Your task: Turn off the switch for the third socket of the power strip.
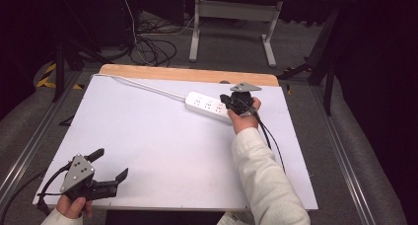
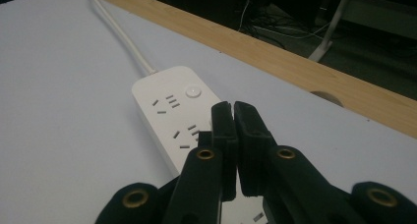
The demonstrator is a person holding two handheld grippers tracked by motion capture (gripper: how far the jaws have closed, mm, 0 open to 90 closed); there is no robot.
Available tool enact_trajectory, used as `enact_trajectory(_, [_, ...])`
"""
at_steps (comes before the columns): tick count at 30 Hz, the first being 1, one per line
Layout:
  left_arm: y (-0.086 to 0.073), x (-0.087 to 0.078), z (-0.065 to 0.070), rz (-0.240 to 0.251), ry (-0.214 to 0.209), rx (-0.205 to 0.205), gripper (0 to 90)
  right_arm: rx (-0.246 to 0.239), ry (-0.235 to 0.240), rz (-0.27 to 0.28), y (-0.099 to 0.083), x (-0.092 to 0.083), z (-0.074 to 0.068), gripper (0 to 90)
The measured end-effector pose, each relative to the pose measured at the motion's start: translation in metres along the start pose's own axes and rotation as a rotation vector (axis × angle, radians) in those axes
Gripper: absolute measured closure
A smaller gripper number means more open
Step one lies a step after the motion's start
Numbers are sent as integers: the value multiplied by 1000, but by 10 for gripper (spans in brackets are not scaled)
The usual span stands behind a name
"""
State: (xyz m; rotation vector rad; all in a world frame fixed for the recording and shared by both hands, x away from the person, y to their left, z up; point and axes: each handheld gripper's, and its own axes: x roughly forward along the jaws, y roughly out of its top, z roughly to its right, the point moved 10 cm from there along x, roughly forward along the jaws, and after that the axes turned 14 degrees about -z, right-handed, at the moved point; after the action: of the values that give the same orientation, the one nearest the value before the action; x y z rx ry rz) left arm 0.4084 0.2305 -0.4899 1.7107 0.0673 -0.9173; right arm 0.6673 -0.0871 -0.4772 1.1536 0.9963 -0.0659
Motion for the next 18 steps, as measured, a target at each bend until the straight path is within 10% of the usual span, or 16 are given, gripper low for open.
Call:
enact_trajectory(11, [0,0,1,-3,-1,9,52,-9,16,27,3,-17,-4,833])
enact_trajectory(18, [0,0,0,-4,-2,9,52,-3,25,25,2,-31,-5,653])
